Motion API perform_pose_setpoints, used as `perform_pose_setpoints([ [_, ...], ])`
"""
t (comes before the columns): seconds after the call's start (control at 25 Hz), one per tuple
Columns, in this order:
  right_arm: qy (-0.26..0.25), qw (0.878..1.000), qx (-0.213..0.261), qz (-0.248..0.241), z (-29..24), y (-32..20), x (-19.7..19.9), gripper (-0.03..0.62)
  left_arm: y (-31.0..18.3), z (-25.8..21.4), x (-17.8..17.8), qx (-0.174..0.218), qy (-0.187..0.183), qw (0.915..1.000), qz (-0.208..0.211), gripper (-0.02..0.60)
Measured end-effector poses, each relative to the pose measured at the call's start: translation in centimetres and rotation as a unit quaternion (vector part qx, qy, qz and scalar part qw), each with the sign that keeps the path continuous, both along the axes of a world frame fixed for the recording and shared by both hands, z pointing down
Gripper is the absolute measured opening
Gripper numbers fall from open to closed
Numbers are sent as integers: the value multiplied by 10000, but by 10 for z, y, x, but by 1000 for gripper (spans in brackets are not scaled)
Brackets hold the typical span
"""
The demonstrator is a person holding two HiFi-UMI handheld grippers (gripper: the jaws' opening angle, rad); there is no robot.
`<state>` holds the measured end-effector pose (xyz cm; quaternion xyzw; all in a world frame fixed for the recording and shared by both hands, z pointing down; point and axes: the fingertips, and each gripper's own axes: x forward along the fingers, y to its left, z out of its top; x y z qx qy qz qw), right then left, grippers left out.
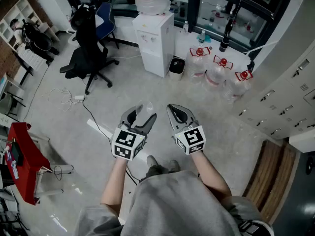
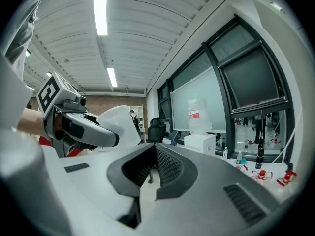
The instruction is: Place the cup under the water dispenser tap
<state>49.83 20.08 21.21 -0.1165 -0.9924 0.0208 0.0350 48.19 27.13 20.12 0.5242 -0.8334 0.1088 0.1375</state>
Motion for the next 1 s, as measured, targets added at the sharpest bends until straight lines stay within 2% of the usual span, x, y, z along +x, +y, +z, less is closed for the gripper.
perform_pose_setpoints([
  [0.44,-76,9999,-117,-35,-4,-22,28,11,-17,-11,27,87,-232,9996,-148,252],
  [0.76,-192,9991,-332,-167,-6,-14,28,12,-7,-15,22,347,-514,9943,-863,256],
  [1.0,-130,9990,-354,-251,0,-4,15,12,0,-5,2,305,-413,9932,-1049,258],
])
